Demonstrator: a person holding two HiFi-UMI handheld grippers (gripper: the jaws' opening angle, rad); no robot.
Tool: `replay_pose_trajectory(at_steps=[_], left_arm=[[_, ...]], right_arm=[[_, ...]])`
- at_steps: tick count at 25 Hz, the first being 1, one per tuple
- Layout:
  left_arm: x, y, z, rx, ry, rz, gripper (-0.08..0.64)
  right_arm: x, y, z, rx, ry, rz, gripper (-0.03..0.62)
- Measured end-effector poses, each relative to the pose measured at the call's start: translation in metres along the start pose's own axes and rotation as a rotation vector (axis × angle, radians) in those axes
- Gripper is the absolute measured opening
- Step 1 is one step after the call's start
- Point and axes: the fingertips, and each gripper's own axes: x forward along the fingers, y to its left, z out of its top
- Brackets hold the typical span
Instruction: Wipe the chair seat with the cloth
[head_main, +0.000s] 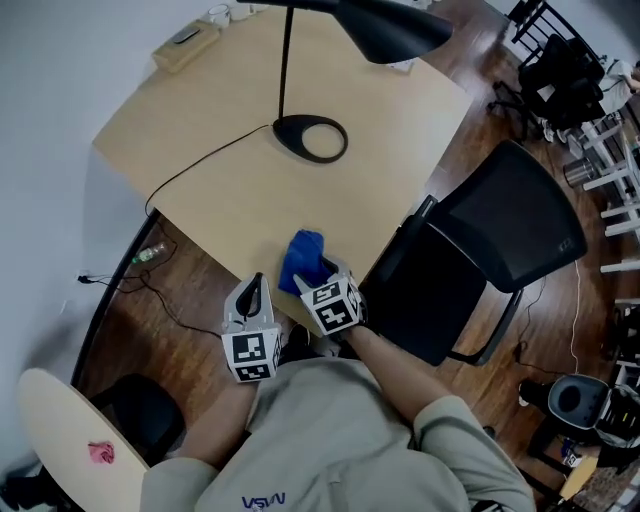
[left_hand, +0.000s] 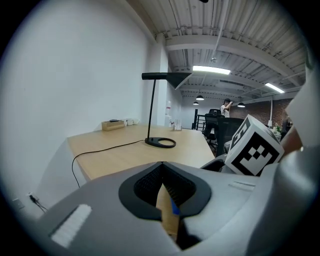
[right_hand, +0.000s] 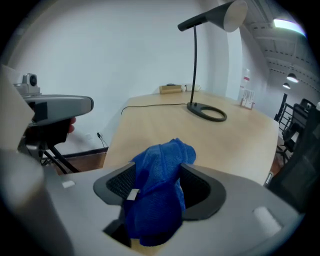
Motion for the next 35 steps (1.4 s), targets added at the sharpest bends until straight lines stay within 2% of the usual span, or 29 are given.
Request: replay_pose_trajectory(at_steps=[5,9,13,18,27,35], left_arm=[[0.004,0.009,-0.01,-0.008,0.022,0.009,0.005],[0.003,0.013,-0.021,-0.008,0.042,-0.002,0.005],[0.006,0.005,-0.021,0.005,0.049,-0.039,0.005],[0.015,-0.016,-0.011,0.022,0.025,-0.116,0.005],[0.027,-0.097,0.001,0.079,-0.001,-0.308,0.005],[0.02,-0.202,0.024,0.178,-0.045,-0.466,0.005]], right_arm=[[0.017,0.0,-0.009,0.012,0.018,-0.012,0.259],[0.02,0.004,-0.01,0.039,-0.007,-0.029,0.196],[0.01,0.003,-0.008,0.097,-0.02,-0.034,0.146],[-0.02,-0.005,-0.005,0.156,-0.073,-0.066,0.133],[-0.107,-0.059,-0.017,0.296,-0.232,-0.227,0.129],[-0.188,-0.122,-0.055,0.4,-0.323,-0.356,0.127]])
